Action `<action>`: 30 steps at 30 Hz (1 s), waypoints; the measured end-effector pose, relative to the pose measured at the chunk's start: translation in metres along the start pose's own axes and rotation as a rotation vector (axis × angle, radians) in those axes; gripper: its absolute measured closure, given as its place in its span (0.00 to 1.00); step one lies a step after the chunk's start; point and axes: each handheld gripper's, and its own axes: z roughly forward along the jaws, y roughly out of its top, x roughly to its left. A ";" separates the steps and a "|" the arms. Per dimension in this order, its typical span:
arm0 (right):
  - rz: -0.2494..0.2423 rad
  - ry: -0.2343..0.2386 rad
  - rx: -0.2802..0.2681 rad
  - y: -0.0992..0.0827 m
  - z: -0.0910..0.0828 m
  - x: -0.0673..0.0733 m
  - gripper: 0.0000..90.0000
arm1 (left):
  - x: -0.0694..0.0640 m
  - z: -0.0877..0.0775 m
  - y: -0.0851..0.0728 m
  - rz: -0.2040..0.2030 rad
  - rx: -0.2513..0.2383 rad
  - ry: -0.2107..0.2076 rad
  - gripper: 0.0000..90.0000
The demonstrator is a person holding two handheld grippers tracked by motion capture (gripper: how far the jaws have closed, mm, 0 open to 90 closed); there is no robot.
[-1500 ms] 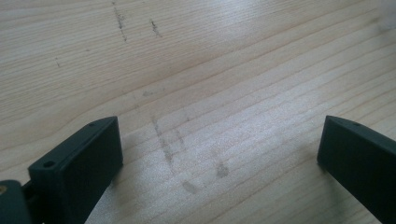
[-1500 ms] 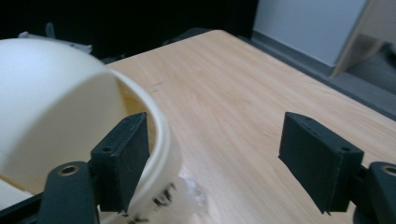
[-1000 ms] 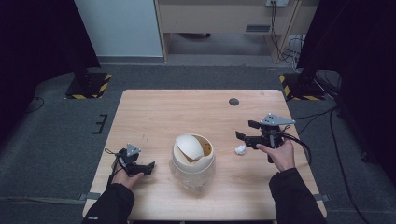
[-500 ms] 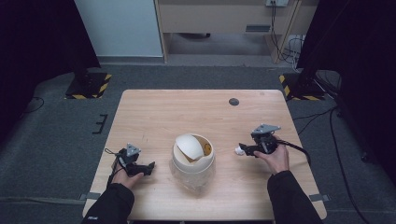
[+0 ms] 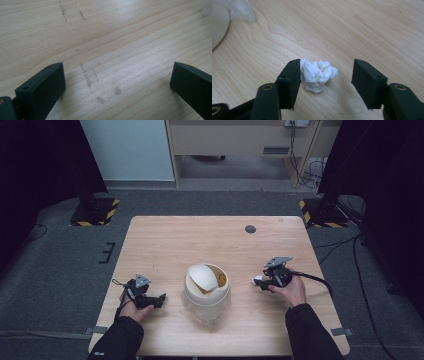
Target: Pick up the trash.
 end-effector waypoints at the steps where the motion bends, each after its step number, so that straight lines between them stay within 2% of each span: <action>1: 0.003 0.004 -0.004 0.000 0.000 0.000 0.50 | 0.000 0.000 0.000 0.000 0.000 0.000 0.00; 2: 0.007 0.012 -0.004 -0.001 0.000 -0.001 0.53 | 0.000 0.000 0.000 0.000 0.000 0.000 0.00; 12: -0.006 0.049 0.030 -0.002 0.005 0.001 0.59 | 0.000 0.000 0.000 0.002 0.001 -0.002 0.00; 14: -0.007 0.063 0.038 -0.002 0.006 0.002 0.64 | 0.000 0.000 0.000 0.001 0.001 -0.002 0.00; 23: 0.011 0.064 0.052 -0.002 0.005 0.004 0.75 | 0.000 0.000 0.000 0.002 0.000 -0.002 0.00; 30: 0.037 0.074 0.038 0.002 -0.001 0.003 0.78 | 0.000 0.000 0.000 0.002 0.000 -0.002 0.00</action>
